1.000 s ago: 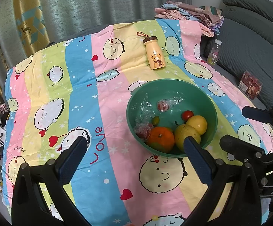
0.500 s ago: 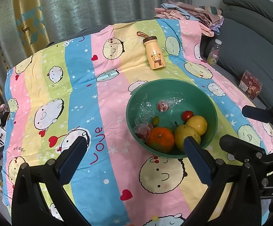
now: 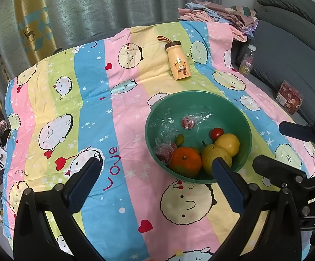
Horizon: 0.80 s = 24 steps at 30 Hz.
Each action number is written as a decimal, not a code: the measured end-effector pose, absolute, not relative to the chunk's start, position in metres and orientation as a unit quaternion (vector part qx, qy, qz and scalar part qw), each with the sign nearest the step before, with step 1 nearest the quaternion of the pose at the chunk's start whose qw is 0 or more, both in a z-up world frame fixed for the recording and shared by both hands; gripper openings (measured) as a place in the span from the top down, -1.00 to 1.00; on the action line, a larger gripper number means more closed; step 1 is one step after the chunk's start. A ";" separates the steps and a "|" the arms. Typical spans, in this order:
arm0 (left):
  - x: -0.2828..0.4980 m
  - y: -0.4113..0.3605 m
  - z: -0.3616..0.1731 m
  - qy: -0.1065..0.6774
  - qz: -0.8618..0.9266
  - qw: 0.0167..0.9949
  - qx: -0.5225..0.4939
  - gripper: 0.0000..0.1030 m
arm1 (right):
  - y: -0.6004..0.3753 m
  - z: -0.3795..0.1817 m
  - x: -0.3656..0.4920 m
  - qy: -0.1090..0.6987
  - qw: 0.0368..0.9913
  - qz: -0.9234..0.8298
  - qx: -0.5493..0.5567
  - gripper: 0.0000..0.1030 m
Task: Organize fruits
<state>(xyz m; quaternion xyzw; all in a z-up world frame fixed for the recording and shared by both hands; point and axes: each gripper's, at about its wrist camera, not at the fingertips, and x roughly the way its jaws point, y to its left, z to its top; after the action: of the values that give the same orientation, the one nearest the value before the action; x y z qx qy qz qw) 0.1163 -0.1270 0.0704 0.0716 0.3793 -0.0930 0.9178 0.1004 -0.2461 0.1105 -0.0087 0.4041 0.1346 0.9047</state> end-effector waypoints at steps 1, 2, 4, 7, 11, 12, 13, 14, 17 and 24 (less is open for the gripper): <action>0.116 -0.127 0.070 0.379 -0.092 0.918 0.072 -0.99 | -0.246 0.110 0.100 0.404 0.905 0.134 -0.009 -0.66; 0.117 -0.127 0.070 0.380 -0.092 0.918 0.072 -0.99 | -0.247 0.110 0.100 0.404 0.905 0.134 -0.009 -0.66; 0.116 -0.127 0.070 0.379 -0.092 0.918 0.072 -0.99 | -0.246 0.110 0.100 0.404 0.905 0.134 -0.009 -0.66; 0.118 -0.128 0.070 0.378 -0.091 0.918 0.074 -0.99 | -0.246 0.110 0.099 0.404 0.905 0.134 -0.008 -0.65; 0.121 -0.129 0.069 0.378 -0.091 0.918 0.074 -0.99 | -0.246 0.111 0.101 0.404 0.905 0.134 -0.009 -0.66; 0.121 -0.129 0.069 0.378 -0.091 0.919 0.074 -0.99 | -0.246 0.111 0.101 0.403 0.905 0.134 -0.009 -0.66; 0.121 -0.129 0.069 0.378 -0.091 0.919 0.074 -0.99 | -0.246 0.111 0.101 0.403 0.905 0.134 -0.009 -0.66; 0.121 -0.129 0.069 0.377 -0.091 0.919 0.074 -0.99 | -0.245 0.112 0.102 0.403 0.905 0.134 -0.009 -0.66; 0.121 -0.129 0.069 0.377 -0.091 0.919 0.074 -0.99 | -0.246 0.112 0.102 0.403 0.905 0.134 -0.009 -0.66; 0.122 -0.130 0.070 0.377 -0.091 0.918 0.075 -0.99 | -0.246 0.112 0.103 0.403 0.905 0.134 -0.008 -0.65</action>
<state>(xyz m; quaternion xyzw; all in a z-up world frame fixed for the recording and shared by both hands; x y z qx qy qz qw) 0.1224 -0.1295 0.0697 0.0750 0.3775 -0.0908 0.9185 0.1034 -0.2455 0.1122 -0.0083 0.4033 0.1342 0.9051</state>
